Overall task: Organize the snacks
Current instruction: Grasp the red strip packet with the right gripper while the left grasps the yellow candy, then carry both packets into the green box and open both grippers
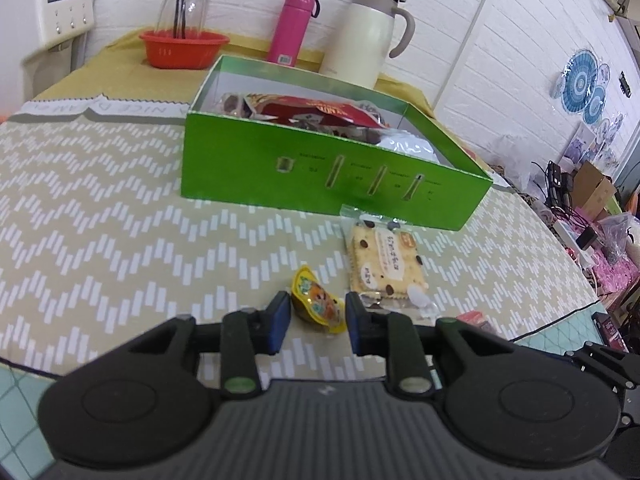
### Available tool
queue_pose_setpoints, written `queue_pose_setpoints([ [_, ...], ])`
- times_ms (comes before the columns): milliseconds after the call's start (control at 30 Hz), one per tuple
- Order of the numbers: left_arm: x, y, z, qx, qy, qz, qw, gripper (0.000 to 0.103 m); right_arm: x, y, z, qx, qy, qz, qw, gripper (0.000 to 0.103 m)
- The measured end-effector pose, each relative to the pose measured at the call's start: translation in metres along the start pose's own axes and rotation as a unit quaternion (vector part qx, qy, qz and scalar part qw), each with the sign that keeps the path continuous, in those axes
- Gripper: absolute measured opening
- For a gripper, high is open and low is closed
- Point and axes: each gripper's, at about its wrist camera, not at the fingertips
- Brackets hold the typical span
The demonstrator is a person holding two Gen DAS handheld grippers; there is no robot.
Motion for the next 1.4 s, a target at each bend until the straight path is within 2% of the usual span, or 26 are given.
queue_pose_setpoints([
  [133,0.003,0.001,0.001,-0.005,-0.002,-0.008,1.0,0.021,0.002,0.001,0.001,-0.001,-0.002,0.0,1.0,0.097],
  [300,-0.001,0.0,0.003,-0.003,0.005,0.012,0.9999,0.02,0.001,0.0,0.002,-0.002,-0.001,-0.001,1.0,0.096],
  [567,0.0,-0.002,0.002,-0.01,0.01,0.01,0.9999,0.02,-0.001,-0.001,0.0,-0.006,-0.002,0.001,1.0,0.097],
  [633,-0.004,-0.004,0.0,-0.009,0.017,0.022,0.9996,0.014,0.0,-0.001,0.0,-0.007,-0.003,0.0,1.0,0.097],
  [667,-0.007,-0.007,-0.001,-0.009,0.021,0.029,0.9993,0.014,0.002,-0.001,0.0,-0.009,-0.004,-0.003,1.0,0.092],
  [767,-0.009,-0.01,-0.004,-0.009,0.016,0.029,0.9994,0.014,0.003,0.0,0.0,-0.012,-0.003,-0.002,1.0,0.07],
  [800,-0.009,-0.01,-0.006,-0.009,0.013,0.026,0.9995,0.014,0.003,0.001,0.0,-0.013,-0.003,0.001,1.0,0.067],
  [933,-0.015,-0.012,-0.018,-0.019,0.004,0.026,0.9995,0.014,0.006,0.001,-0.003,-0.014,0.01,0.004,1.0,0.067],
  [1133,-0.022,-0.004,-0.035,-0.038,-0.029,0.016,0.9987,0.014,0.009,0.011,-0.012,-0.038,0.014,0.003,0.999,0.067],
  [1400,-0.033,0.031,-0.049,-0.067,-0.057,0.032,0.9956,0.014,-0.005,0.053,-0.022,-0.098,0.035,0.015,0.994,0.066],
])
Point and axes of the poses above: each gripper's, at about its wrist camera, not at the fingertips, and z roughly the way its jaws point, x to its left, y to its top, and after that the axes turned 7 degrees about -y, right-handed
